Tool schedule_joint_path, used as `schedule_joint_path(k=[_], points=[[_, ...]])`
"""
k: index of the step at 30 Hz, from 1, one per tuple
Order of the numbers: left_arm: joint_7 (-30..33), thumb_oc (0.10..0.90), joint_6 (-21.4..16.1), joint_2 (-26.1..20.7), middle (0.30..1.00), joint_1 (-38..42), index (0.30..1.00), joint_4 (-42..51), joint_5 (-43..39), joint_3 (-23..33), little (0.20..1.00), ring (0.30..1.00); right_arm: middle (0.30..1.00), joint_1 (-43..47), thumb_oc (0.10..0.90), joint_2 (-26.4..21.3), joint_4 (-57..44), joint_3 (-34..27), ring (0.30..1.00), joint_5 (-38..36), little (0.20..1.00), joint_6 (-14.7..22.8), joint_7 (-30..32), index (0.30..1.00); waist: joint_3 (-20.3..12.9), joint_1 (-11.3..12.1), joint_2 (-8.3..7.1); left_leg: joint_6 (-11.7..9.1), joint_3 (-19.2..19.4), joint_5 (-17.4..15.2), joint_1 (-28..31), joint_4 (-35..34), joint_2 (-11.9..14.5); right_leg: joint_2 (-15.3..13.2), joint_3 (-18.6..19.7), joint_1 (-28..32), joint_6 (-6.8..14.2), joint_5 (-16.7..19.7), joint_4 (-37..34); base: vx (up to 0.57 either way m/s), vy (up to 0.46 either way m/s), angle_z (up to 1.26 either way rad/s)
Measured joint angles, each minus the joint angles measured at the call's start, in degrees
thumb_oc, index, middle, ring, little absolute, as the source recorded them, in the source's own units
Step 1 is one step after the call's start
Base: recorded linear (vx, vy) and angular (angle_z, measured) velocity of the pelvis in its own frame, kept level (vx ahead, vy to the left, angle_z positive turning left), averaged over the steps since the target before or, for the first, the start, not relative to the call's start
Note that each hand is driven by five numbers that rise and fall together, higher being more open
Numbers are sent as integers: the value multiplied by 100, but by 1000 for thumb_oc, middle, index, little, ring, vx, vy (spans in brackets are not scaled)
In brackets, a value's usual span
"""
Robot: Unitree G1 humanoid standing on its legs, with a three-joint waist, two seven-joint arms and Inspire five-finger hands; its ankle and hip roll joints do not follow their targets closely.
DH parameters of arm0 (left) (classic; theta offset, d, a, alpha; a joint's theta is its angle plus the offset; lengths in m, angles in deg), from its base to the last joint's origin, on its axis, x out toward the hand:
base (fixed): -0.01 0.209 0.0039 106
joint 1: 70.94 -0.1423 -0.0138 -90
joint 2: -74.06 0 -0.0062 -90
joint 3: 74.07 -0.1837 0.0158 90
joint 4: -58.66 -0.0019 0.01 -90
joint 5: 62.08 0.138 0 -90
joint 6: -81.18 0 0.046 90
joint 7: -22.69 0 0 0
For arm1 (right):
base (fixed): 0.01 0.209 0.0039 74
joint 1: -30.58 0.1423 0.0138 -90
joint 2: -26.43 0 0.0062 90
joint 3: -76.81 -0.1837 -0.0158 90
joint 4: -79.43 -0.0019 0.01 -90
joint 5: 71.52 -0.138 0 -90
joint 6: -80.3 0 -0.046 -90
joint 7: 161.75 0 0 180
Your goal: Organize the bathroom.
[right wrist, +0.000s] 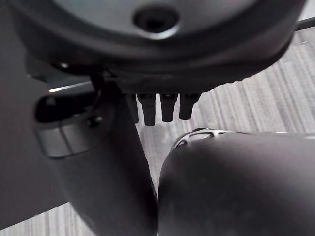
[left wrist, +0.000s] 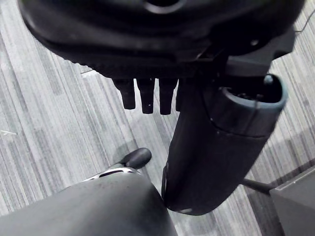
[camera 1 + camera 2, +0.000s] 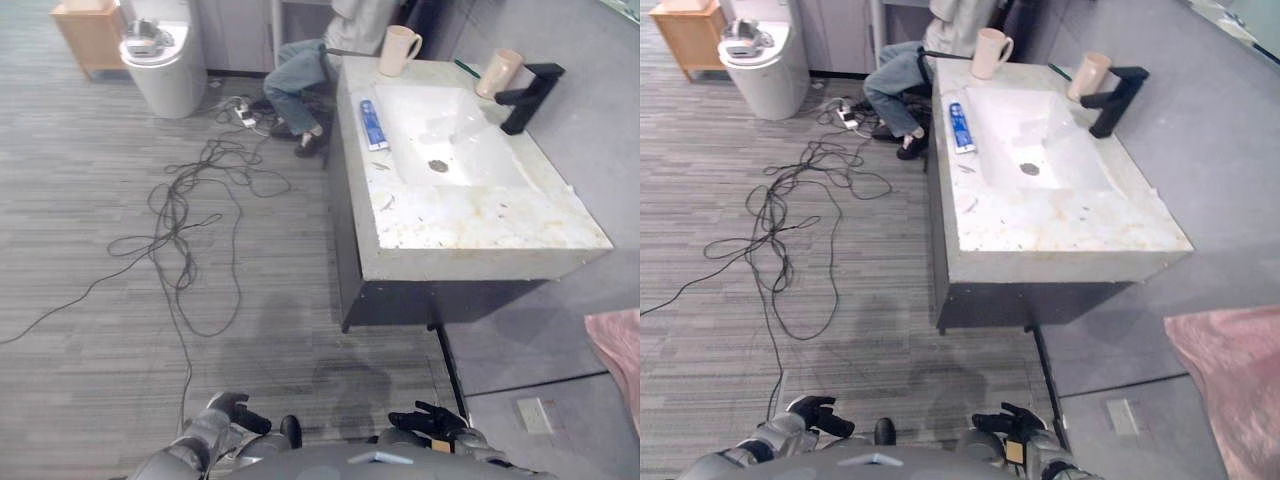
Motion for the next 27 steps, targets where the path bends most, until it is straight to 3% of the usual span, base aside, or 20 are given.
schedule_joint_path(k=[1,2,5,7,9,11,12,13,15,17,20,23,24,25,27], points=[[-4,800,3,45,900,-3,900,8,-4,-43,900,900,900,28,800,2,-10,5,900,1,900,-1,0,900,-10,17,-18,48,-126,-37,7,-1,-22,95,91,-130,-5,-3,46,278,41,98],[-3,800,26,59,900,58,900,6,3,-126,900,900,900,114,800,25,-81,111,900,-31,900,0,8,900,26,-129,4,39,-537,-44,-26,-5,-10,443,618,-322,-60,-66,-179,251,16,95],[-10,800,8,68,900,33,900,13,0,-212,900,900,900,166,800,72,-156,252,900,-29,900,6,43,900,37,-166,-95,-42,-779,-96,-14,-29,-75,614,762,-509,-114,-8,-1026,352,-22,73],[5,800,-37,24,900,27,900,15,3,-224,900,900,900,178,800,125,-165,235,900,-52,900,14,44,900,4,-191,-246,-129,-977,-174,-25,1,-119,720,882,-675,-86,335,-1694,299,-59,50],[24,800,-59,-52,900,57,900,22,8,-429,900,900,900,184,800,164,-141,206,900,-227,900,16,60,900,-5,-299,-317,-357,-1209,-350,-90,126,-83,753,878,-596,-31,798,-1999,285,-49,59],[42,800,-21,-7,900,103,900,34,27,-486,900,900,900,209,800,162,-131,200,900,-285,900,-78,89,900,2,-364,-335,-415,-1156,-495,-67,423,-51,808,812,-436,-242,969,-1988,213,-8,53],[38,800,29,70,900,125,900,48,27,-486,900,900,900,196,800,158,-82,204,900,-301,900,-151,121,900,0,-381,-327,-557,-1077,-623,-3,748,38,909,766,-187,-604,930,-2012,229,-9,34],[37,800,28,83,900,132,900,63,26,-485,900,900,900,193,800,162,-67,207,900,-300,900,-168,139,900,-2,-375,-343,-642,-1072,-668,-30,976,52,925,758,-68,-655,903,-2068,216,-16,28],[43,800,64,183,900,288,900,153,24,-482,900,900,900,126,800,150,-29,226,900,-322,900,-207,189,900,12,-368,-550,-940,-778,-849,-820,2635,-24,801,676,262,-749,959,-2416,179,12,17],[35,800,46,278,900,330,900,272,2,-485,900,900,900,76,800,107,-28,256,900,-410,900,-255,276,900,11,-378,-546,-844,-472,-912,-1207,2876,46,803,663,381,-895,956,-2576,146,77,-1],[4,800,35,335,900,328,900,362,2,-489,900,900,900,52,800,80,77,240,900,-472,900,-278,308,900,24,-526,-526,-740,-190,-815,-1363,2228,92,819,685,525,-972,933,-2628,141,113,-14],[-1,800,32,332,900,409,900,394,-20,-549,900,900,900,-28,800,24,97,184,900,-475,900,-297,393,900,56,-712,-416,-658,-57,-507,-1293,1260,167,820,735,613,-895,798,-2605,163,146,-10],[0,800,33,353,900,468,900,404,-24,-669,900,900,900,-114,800,-58,100,145,900,-492,900,-296,408,900,79,-719,-221,-685,-163,-25,-1224,780,263,886,863,629,-808,703,-2559,107,129,-34],[9,800,41,340,900,476,900,402,-27,-712,900,900,900,-138,800,-60,120,148,900,-502,900,-290,414,900,102,-701,-168,-657,-116,192,-1053,670,246,918,992,605,-701,581,-2401,110,158,-38],[30,800,86,296,900,462,900,404,-36,-720,900,900,900,-203,800,-40,127,83,900,-556,900,-271,430,900,88,-734,-158,-594,-42,211,-798,415,110,790,1120,585,-541,397,-2232,85,149,-27]])
